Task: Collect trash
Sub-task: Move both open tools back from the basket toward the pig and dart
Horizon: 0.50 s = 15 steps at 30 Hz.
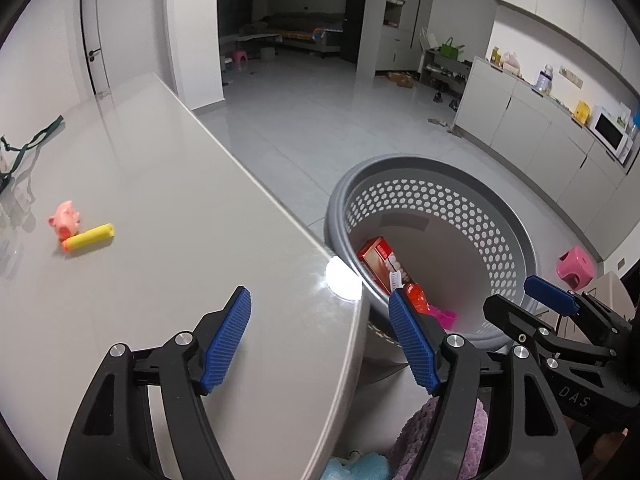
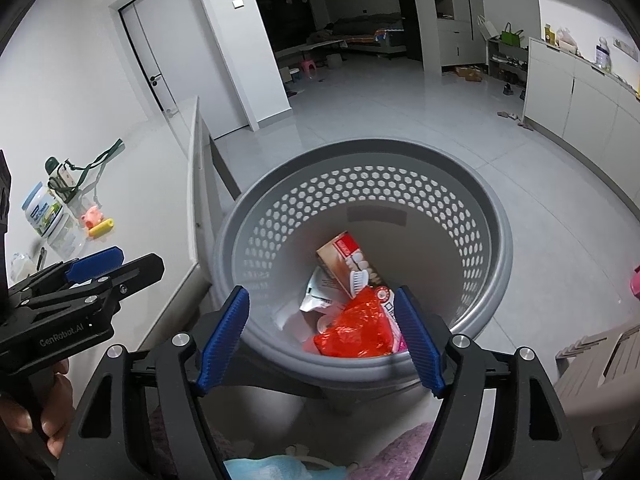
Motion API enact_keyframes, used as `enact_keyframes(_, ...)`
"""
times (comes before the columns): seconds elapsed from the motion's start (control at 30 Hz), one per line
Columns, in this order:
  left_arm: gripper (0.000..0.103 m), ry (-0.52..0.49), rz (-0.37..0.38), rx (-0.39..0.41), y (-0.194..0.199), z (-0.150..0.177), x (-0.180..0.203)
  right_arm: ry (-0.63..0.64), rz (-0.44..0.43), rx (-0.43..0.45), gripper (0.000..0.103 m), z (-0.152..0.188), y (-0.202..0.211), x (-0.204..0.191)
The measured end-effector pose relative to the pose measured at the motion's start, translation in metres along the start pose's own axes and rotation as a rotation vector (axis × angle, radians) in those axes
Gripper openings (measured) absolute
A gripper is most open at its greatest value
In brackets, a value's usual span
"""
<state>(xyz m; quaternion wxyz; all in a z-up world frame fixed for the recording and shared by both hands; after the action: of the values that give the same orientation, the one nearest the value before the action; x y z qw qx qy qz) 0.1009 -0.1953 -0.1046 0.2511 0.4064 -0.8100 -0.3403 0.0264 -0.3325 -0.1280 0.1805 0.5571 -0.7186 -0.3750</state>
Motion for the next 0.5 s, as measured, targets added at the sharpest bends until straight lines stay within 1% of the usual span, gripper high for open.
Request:
enact_keyframes(0.1, 0.074, 0.007, -0.008, 0.018, 0.009, 0.003, -0.009, 0.019, -0.006, 0.01, 0.072, 0.002, 0.004, -0.011)
enact_keyframes(0.37, 0.075, 0.03, -0.035, 0.06, 0.034, 0.007, -0.036, 0.079, -0.037, 0.036, 0.073, 0.002, 0.012, -0.047)
enact_keyframes(0.5, 0.076, 0.062, -0.056, 0.078, 0.045, 0.011, -0.056, 0.087, -0.068, 0.054, 0.077, 0.0, 0.013, -0.066)
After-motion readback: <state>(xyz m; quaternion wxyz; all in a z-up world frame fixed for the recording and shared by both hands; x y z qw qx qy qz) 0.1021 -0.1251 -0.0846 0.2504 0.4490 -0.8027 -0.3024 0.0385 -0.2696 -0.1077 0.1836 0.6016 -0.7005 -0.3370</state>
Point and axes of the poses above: each gripper's, at about its wrist camera, not at the fingertips, and y roughly against the way its jaws point, x to its right, z to its underside, the point moved 7 cm from there along -y, roughly the way its jaws point, and after that the axes turned 5 degrees about z, right-handed, at the moved point
